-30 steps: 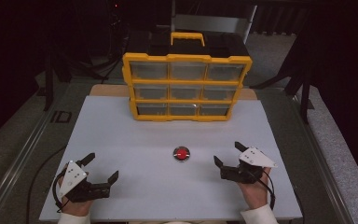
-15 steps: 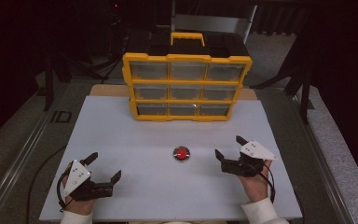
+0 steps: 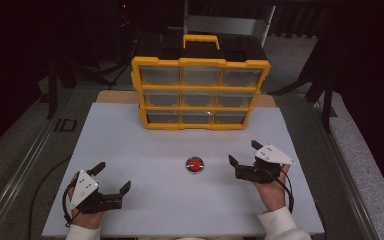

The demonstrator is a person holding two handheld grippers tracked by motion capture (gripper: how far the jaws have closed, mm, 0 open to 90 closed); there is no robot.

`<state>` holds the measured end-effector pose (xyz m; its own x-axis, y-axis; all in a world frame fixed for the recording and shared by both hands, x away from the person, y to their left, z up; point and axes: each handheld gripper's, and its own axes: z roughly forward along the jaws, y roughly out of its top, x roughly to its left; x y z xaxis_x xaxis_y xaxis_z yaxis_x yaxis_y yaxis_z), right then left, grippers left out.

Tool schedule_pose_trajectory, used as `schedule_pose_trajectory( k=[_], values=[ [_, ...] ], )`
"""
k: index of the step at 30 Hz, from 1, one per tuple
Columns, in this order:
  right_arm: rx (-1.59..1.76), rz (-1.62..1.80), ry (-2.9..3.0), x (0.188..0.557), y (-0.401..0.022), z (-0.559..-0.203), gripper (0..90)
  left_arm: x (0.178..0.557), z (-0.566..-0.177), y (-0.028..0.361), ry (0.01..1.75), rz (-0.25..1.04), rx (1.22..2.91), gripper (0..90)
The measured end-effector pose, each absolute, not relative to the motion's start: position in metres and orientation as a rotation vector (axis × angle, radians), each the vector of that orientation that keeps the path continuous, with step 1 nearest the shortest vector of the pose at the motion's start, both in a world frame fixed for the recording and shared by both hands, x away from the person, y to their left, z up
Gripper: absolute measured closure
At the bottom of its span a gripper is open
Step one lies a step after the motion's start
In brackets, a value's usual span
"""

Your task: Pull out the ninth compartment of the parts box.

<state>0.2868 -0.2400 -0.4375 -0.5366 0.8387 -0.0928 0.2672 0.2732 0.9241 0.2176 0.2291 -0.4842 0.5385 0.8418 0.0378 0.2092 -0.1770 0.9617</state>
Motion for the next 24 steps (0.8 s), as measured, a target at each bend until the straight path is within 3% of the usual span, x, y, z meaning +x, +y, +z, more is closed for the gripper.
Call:
schedule_pose_trajectory(
  k=[24],
  values=[
    [1.010,1.232,1.959,0.314,-0.232,-0.434,7.9,0.215,-0.484,0.228,0.902,0.726,1.670,0.0]
  ],
)
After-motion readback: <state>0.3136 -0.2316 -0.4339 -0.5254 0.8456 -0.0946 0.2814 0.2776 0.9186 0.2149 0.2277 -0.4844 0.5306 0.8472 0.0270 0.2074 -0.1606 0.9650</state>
